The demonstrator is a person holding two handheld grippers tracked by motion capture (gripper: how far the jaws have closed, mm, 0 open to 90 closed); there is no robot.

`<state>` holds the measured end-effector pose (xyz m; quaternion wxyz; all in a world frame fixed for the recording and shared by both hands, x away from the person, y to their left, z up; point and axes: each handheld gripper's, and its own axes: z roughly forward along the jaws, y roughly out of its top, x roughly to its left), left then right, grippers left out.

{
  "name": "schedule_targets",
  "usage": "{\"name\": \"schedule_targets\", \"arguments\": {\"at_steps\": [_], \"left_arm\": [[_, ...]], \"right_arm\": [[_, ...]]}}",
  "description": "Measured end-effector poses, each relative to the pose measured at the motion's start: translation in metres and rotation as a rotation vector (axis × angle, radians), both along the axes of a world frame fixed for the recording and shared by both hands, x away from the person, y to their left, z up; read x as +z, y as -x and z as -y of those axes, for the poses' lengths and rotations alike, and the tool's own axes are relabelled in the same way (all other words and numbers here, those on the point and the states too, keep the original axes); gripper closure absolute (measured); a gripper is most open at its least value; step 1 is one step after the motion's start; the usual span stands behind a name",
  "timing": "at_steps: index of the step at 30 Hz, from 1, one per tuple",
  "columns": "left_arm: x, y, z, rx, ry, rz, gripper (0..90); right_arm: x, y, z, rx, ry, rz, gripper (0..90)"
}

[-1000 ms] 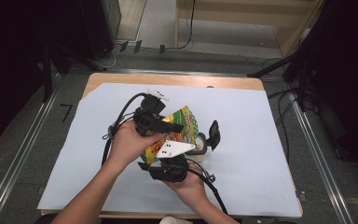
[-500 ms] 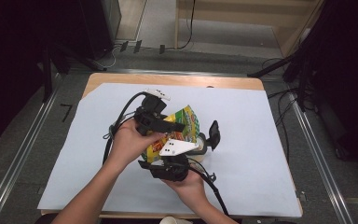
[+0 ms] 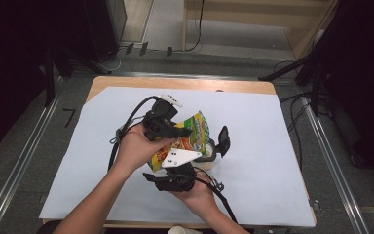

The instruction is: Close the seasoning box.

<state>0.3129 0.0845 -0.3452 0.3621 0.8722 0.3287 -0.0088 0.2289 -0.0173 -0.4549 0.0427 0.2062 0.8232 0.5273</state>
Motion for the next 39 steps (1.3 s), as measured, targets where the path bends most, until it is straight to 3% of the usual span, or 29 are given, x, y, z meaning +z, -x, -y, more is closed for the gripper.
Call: {"name": "schedule_targets", "arguments": {"at_steps": [8,23,33,39], "left_arm": [[0.0005,-0.0023,0.0004,-0.005,0.008,-0.021,88.3],[0.0033,-0.0028,-0.0006,0.012,0.030,0.003,84.3],[0.0030,-0.0040,-0.0027,0.010,0.027,0.006,82.7],[0.0046,-0.0043,-0.0052,0.016,0.047,0.003,82.3]], "right_arm": [[0.0017,0.0039,-0.0022,-0.012,0.066,0.076,68.5],[0.0020,0.0001,-0.0016,-0.037,0.012,0.046,68.6],[0.0021,-0.0015,-0.0020,-0.035,0.016,0.044,68.5],[0.0040,-0.0019,-0.0027,-0.034,0.023,0.057,68.5]]}}
